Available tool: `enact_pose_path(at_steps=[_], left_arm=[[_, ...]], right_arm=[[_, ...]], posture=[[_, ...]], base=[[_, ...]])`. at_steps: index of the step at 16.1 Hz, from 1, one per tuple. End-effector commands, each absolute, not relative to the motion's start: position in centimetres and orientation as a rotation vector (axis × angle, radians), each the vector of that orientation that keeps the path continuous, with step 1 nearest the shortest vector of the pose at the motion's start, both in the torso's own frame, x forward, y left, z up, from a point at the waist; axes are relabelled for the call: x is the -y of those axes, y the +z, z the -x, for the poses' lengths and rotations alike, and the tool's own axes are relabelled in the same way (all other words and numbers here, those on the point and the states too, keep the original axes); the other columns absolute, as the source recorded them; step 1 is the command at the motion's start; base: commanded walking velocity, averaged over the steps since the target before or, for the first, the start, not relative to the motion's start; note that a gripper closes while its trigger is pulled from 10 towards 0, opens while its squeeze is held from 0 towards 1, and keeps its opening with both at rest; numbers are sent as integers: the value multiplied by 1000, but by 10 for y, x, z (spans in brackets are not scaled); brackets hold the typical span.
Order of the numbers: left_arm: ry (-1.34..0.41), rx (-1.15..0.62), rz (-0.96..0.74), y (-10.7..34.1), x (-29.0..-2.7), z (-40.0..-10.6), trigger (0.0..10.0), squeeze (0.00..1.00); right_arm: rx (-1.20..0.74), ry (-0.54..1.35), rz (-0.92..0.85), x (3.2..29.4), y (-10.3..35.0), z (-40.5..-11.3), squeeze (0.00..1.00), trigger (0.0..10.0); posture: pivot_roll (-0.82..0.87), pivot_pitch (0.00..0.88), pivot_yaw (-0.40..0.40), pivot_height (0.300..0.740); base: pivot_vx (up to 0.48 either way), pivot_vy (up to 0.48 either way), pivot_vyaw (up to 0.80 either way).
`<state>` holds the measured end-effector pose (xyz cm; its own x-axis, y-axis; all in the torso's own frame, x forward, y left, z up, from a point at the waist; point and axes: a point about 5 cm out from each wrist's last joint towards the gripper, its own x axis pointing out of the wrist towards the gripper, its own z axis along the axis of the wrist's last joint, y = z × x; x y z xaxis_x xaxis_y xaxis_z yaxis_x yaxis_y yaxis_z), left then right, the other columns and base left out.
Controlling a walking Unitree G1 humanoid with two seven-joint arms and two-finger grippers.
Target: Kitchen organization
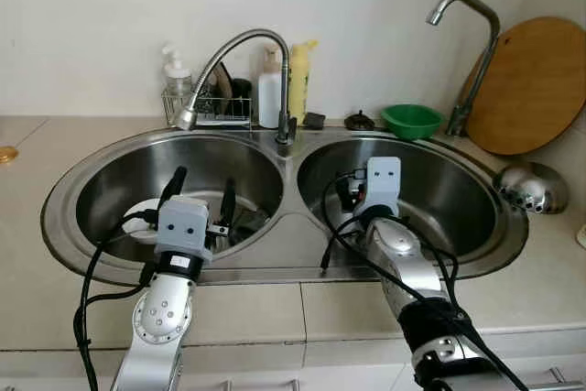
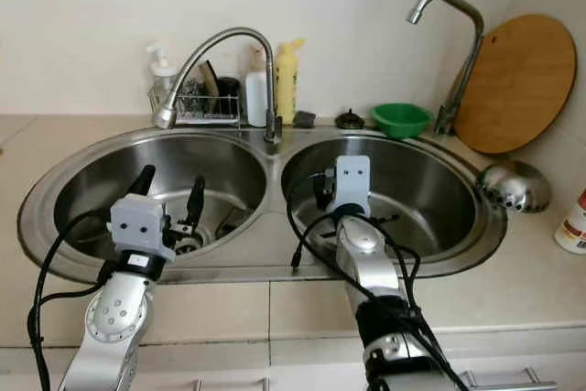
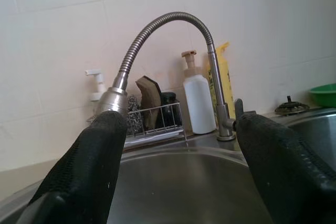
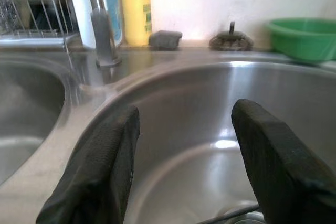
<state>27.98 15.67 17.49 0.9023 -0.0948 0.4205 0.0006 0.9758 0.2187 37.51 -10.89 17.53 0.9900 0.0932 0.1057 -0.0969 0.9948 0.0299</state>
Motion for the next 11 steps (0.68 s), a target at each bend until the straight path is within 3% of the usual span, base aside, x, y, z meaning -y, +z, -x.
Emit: enact_pose_path(at_steps=[1, 3, 11], left_arm=[[-59, 437, -212, 175, -156, -280, 10000, 0], [-73, 441, -215, 176, -153, -279, 10000, 0], [-77, 474, -220, 182, -154, -279, 10000, 0]], right_arm=[[206, 110, -16, 106, 192, -372, 0, 10000], [315, 145, -19, 96, 205, -360, 0, 10000], [415, 111, -16, 94, 220, -351, 0, 10000]], posture=[[73, 0, -32, 740], [70, 0, -31, 740], [74, 0, -30, 740]], base=[[0, 0, 0], [0, 476, 0], [0, 476, 0]])
